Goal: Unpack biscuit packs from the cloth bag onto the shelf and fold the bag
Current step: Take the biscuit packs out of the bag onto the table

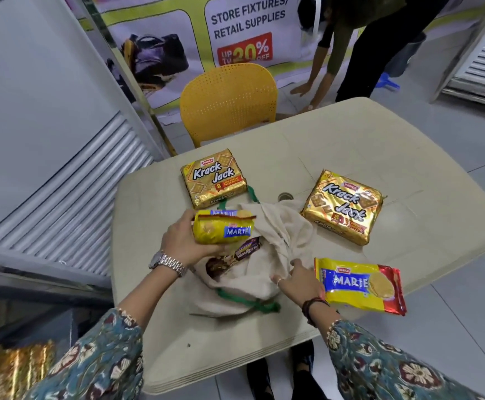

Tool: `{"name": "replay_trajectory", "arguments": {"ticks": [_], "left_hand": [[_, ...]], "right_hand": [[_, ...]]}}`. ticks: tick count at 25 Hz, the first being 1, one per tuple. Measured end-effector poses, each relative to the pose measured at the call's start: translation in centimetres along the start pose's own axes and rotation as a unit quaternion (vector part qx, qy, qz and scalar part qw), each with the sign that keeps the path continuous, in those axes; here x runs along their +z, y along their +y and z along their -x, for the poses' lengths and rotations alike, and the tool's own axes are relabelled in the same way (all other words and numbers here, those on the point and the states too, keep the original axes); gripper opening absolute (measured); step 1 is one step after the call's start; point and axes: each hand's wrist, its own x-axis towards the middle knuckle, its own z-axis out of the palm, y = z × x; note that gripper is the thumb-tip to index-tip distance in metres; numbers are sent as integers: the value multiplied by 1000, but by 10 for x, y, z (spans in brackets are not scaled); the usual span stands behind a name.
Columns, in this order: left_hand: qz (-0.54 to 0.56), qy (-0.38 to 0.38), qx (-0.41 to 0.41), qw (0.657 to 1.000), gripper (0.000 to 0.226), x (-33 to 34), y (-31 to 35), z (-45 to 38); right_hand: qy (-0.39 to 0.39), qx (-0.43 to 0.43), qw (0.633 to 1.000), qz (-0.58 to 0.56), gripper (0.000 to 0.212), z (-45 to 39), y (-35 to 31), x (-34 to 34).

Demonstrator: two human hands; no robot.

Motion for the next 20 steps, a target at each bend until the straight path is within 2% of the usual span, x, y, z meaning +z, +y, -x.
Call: {"name": "replay_trajectory", "arguments": {"ticks": [4, 7, 10, 15, 20], "left_hand": [[52, 65, 57, 995, 92, 5, 43, -41], [34, 52, 124, 990, 79, 29, 69, -93], [3, 18, 187, 982, 76, 61, 87, -149], [-27, -19, 232, 972, 69, 118, 100, -230], [-34, 7, 260, 965, 72, 166, 98, -276]], "right_hand": [[-27, -1, 1000, 12, 53, -3, -2, 7], [-42, 7, 999, -6, 52, -11, 2, 6], [-59, 15, 998, -31, 51, -19, 5, 2], [-85, 34, 993, -71, 50, -42, 15, -10], [-90, 39, 990, -98, 40, -54, 22, -11]]}}
